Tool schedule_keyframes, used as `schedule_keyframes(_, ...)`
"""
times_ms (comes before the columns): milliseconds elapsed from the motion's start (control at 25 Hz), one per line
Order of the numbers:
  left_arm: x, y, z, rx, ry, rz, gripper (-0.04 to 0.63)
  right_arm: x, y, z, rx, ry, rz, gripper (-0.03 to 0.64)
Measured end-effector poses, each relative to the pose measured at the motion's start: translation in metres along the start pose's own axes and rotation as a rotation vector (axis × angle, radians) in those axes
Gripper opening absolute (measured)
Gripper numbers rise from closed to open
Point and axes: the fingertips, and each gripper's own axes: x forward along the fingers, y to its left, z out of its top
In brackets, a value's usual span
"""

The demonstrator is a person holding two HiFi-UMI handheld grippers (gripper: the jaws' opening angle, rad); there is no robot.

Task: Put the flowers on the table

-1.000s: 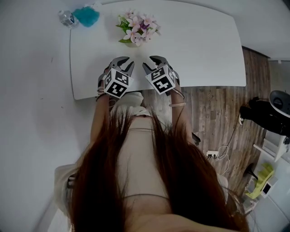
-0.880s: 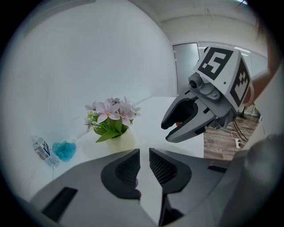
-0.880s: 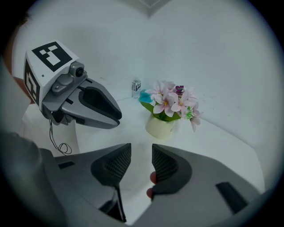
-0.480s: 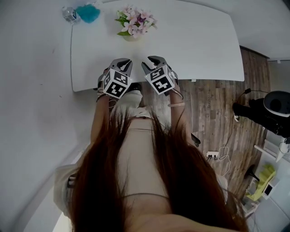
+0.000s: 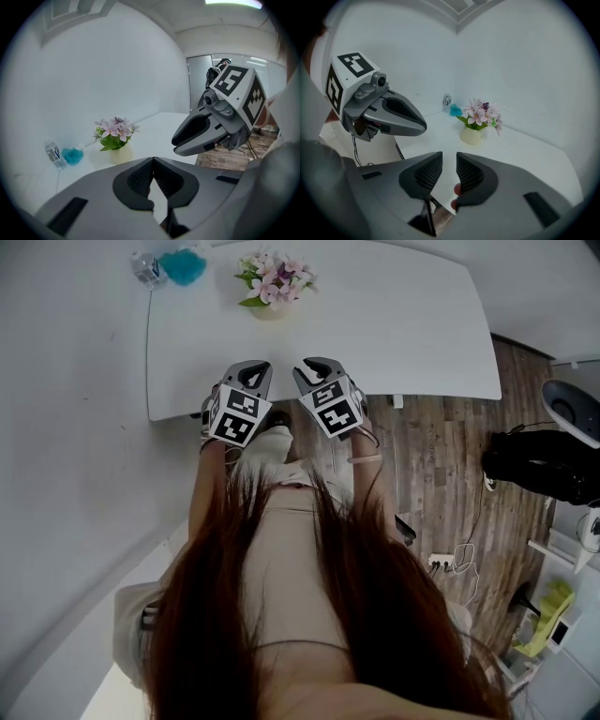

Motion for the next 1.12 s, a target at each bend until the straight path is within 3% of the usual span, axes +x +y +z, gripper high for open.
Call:
schedule_keyframes(200, -0.012, -0.013, 0.009, -0.036, -0.063, -0.002, 0.003, -0.015, 0.002, 0.001, 0.082, -0.083, 0.000, 0.076)
schedule_keyframes(480, -0.030, -0.030, 0.011, -0.051, -0.091, 0.016, 0.003, -0.040, 0.010, 0.001, 0.078, -0.131, -0.022, 0.034)
schedule_keyframes(840, -0.062, -0.048, 0.032, -0.054, -0.200, 0.054, 0.004, -0.072, 0.022, 0.000, 0.057, -0.179, -0.033, 0.023)
schedule_keyframes(1120, -0.081, -0.061, 0.034, -0.097, -0.267, 0.083, 0.003, -0.100, 0.029, 0.003, 0.106, -0.239, -0.019, 0.023)
